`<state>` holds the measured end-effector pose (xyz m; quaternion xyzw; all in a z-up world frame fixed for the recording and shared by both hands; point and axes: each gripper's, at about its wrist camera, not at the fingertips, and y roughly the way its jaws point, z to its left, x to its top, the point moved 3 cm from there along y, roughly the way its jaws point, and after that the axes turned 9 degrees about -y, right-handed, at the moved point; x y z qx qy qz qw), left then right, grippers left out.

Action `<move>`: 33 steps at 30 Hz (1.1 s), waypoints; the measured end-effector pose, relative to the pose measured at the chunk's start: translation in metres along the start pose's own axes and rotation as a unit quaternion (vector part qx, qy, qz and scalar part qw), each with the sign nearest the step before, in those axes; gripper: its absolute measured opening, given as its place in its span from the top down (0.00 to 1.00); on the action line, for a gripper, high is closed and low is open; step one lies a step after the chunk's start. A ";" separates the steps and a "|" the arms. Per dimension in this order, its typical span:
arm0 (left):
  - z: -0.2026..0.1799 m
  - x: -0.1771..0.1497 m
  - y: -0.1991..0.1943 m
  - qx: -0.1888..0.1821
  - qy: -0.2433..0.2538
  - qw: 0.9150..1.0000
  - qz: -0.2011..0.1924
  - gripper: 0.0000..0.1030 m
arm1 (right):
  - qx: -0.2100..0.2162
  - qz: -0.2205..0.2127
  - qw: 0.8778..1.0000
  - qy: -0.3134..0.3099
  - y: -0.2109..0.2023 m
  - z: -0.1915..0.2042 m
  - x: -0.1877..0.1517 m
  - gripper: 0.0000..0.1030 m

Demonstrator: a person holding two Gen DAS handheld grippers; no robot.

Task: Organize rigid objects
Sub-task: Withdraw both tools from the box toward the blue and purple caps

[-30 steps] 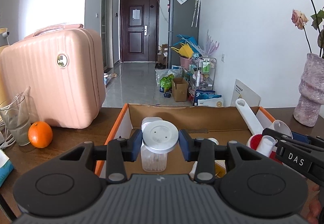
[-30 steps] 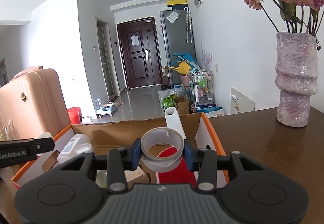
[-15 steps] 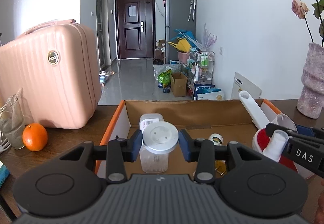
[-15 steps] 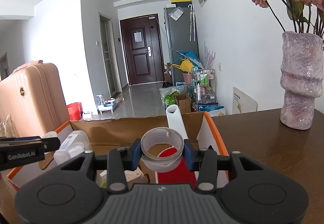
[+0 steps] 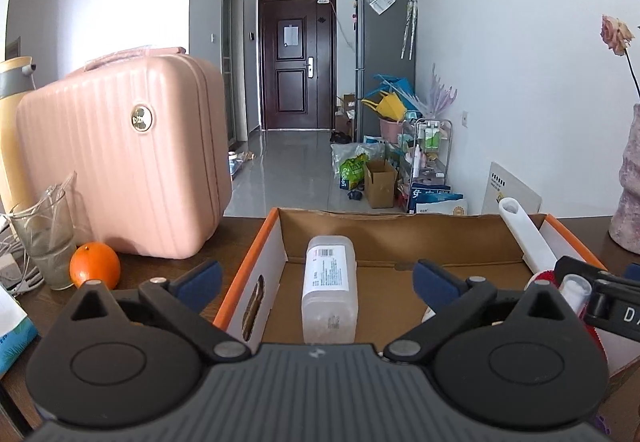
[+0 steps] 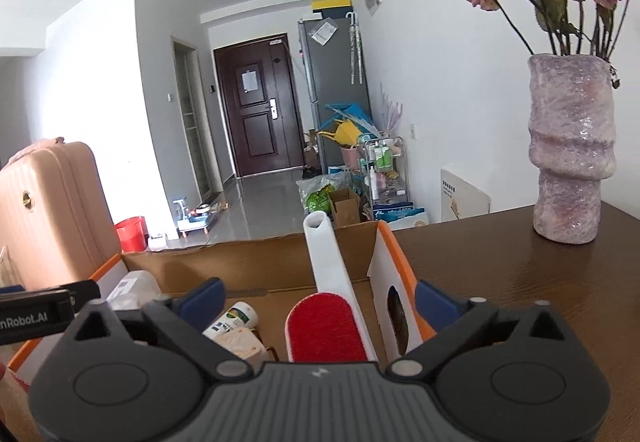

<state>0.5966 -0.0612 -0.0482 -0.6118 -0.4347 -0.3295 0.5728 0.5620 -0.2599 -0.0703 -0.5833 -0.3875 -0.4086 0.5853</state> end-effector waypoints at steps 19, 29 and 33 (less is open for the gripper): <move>0.006 0.001 -0.004 -0.001 -0.018 1.000 0.003 0.00 | -0.003 -0.007 1.000 0.016 -0.006 -0.005 0.003 0.00; 0.020 0.001 -0.022 0.007 -0.037 0.999 -0.004 0.00 | -0.011 -0.013 1.000 0.018 -0.021 -0.009 0.000 0.00; 0.024 -0.003 -0.029 0.007 -0.037 0.999 -0.002 0.00 | -0.014 -0.014 1.000 0.024 -0.030 -0.013 -0.004 0.00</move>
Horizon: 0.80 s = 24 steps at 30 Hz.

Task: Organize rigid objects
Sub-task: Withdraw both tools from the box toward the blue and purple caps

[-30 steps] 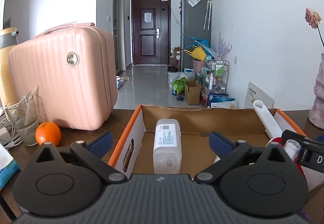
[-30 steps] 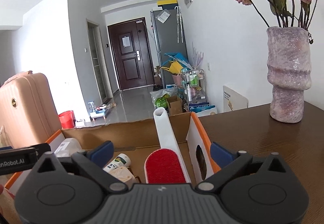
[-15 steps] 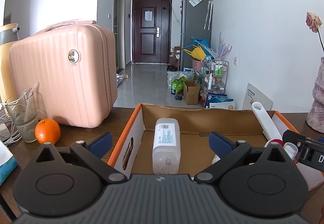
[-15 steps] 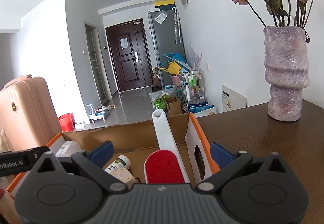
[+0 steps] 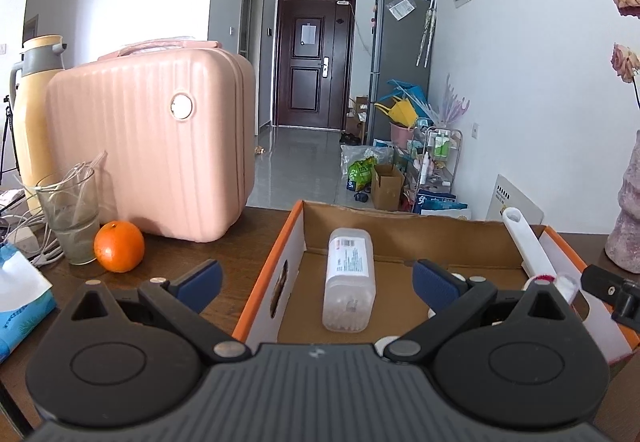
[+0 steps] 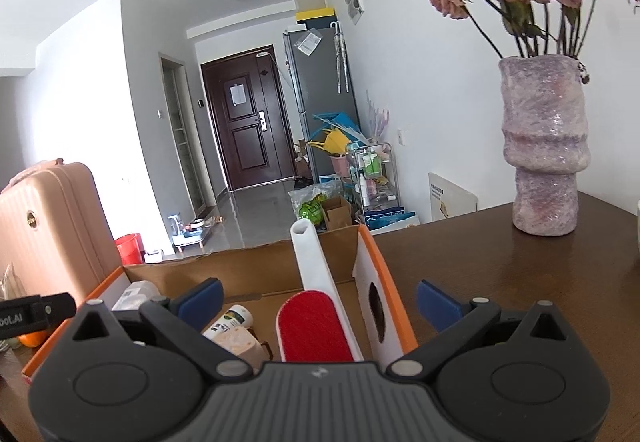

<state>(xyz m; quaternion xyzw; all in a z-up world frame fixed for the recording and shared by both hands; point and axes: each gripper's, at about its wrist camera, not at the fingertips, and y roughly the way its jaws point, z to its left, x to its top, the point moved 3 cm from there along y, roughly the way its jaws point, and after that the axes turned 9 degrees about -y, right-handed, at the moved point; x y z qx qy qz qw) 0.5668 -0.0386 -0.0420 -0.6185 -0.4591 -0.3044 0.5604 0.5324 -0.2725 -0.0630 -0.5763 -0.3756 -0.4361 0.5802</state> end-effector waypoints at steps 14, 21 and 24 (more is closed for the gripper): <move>0.008 -0.019 -0.039 -0.010 0.004 1.000 0.003 0.00 | -0.001 0.004 1.000 -0.008 -0.035 -0.001 -0.013 0.00; 0.012 -0.028 -0.056 -0.018 0.004 1.000 0.008 0.00 | 0.003 0.006 1.000 -0.013 -0.052 -0.001 -0.022 0.00; 0.012 -0.034 -0.063 -0.022 0.007 1.000 0.014 0.00 | 0.006 0.009 1.000 -0.014 -0.061 0.000 -0.026 0.00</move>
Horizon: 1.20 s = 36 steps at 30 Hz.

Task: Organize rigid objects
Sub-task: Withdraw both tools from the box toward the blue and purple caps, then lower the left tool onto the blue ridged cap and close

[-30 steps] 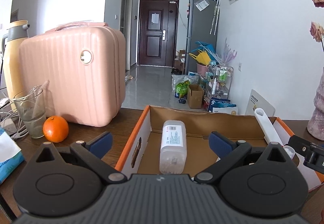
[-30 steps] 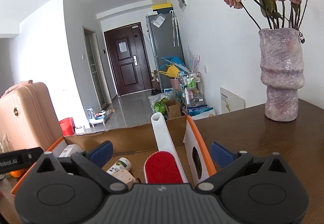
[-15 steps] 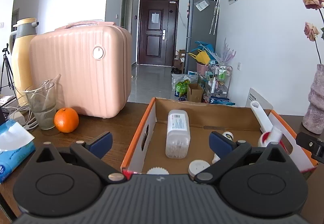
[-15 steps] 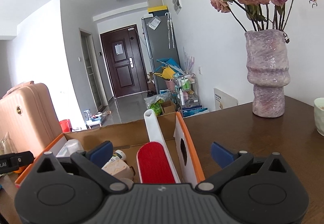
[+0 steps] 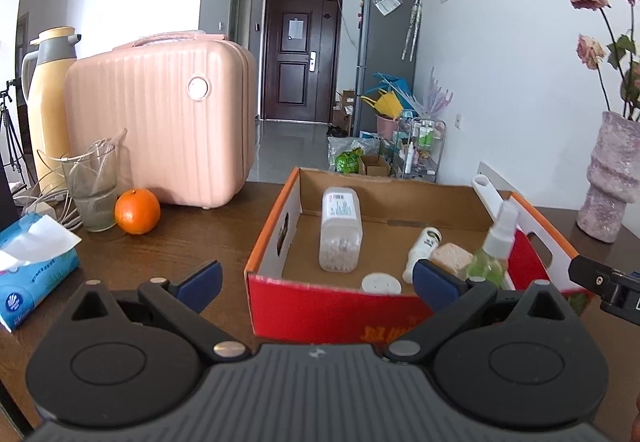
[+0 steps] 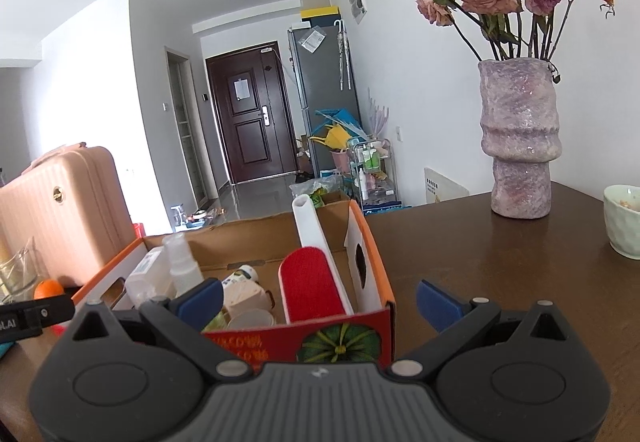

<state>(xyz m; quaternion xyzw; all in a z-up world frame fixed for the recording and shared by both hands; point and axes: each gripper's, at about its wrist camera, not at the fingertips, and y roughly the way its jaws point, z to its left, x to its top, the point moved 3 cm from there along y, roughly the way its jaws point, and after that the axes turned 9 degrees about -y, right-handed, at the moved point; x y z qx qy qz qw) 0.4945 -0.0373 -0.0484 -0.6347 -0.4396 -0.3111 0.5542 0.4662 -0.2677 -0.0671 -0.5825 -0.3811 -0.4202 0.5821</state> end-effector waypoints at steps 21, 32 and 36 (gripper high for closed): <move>0.006 -0.043 -0.059 -0.020 0.028 0.999 0.036 0.00 | 0.018 0.018 0.999 -0.025 -0.065 0.007 -0.033 0.00; 0.012 -0.059 -0.078 -0.023 0.037 0.998 0.052 0.00 | 0.015 0.034 0.999 -0.026 -0.085 0.003 -0.047 0.00; 0.013 -0.063 -0.075 -0.020 0.040 0.997 0.062 0.00 | 0.015 0.040 0.999 -0.026 -0.084 0.003 -0.048 0.00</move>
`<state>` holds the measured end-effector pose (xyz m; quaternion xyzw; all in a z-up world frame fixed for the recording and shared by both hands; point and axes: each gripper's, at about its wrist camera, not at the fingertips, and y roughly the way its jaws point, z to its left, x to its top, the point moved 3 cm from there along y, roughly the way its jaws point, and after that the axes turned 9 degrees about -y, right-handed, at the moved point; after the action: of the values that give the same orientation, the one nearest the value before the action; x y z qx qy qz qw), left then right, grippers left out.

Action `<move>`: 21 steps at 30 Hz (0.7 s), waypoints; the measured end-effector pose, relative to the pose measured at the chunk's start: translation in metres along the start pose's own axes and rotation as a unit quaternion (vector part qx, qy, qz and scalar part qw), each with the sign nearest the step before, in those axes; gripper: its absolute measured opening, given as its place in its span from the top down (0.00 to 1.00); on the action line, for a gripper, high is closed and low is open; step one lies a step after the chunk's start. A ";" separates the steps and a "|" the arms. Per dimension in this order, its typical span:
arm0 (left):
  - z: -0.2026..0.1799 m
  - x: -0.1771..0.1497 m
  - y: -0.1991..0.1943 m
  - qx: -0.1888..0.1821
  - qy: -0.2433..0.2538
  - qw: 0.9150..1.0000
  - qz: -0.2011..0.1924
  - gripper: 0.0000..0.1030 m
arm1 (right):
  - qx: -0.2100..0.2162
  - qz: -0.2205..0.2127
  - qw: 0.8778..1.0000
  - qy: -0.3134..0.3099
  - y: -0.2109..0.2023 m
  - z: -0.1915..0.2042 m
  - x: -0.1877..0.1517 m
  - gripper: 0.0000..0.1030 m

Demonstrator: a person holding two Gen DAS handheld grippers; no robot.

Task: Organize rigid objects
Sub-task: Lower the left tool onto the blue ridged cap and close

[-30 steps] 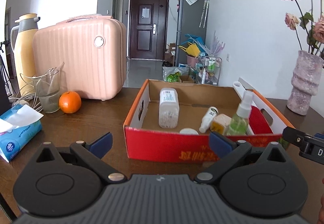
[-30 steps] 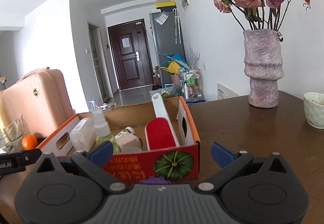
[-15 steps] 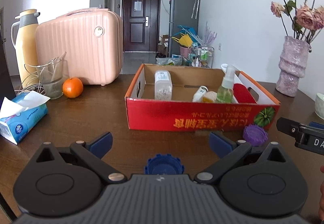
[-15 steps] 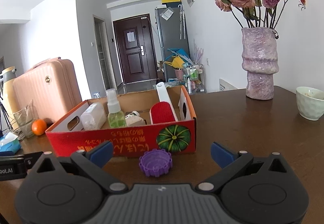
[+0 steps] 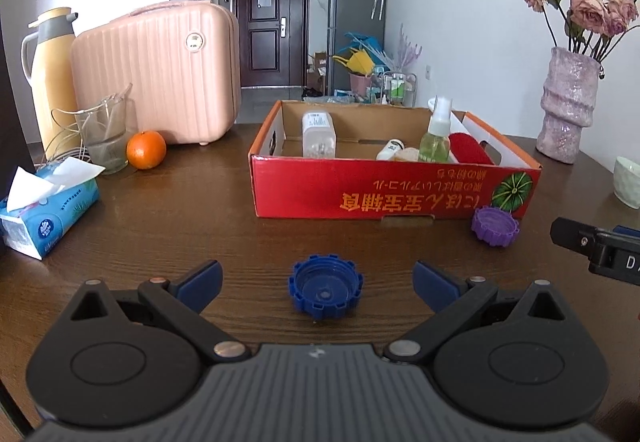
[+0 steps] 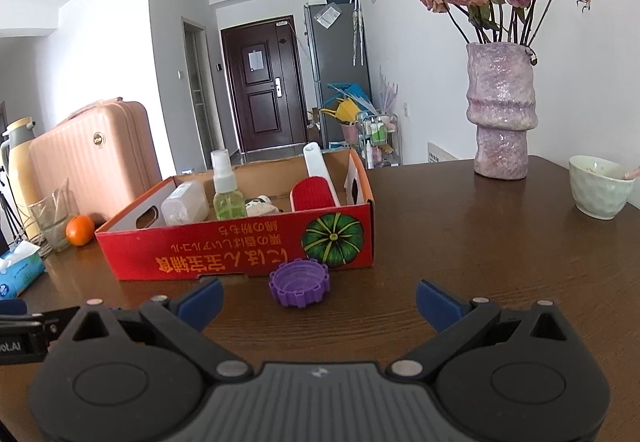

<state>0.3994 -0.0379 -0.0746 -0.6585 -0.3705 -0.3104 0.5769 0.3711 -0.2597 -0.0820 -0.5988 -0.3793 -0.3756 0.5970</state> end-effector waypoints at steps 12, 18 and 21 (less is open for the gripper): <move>0.008 -0.004 0.043 0.026 -0.008 0.997 0.067 0.00 | -0.004 0.005 1.000 0.000 0.004 0.000 -0.002 0.00; 0.004 -0.005 0.061 0.036 -0.006 0.996 0.081 0.00 | -0.005 0.010 1.000 -0.002 0.006 0.001 -0.003 0.00; 0.002 -0.004 0.066 0.040 -0.005 0.996 0.082 0.00 | -0.007 0.012 1.000 -0.003 0.008 0.001 -0.004 0.00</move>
<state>0.4534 -0.0401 -0.1132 -0.6645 -0.3302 -0.2433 0.6247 0.3761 -0.2585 -0.0891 -0.6084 -0.3717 -0.3692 0.5962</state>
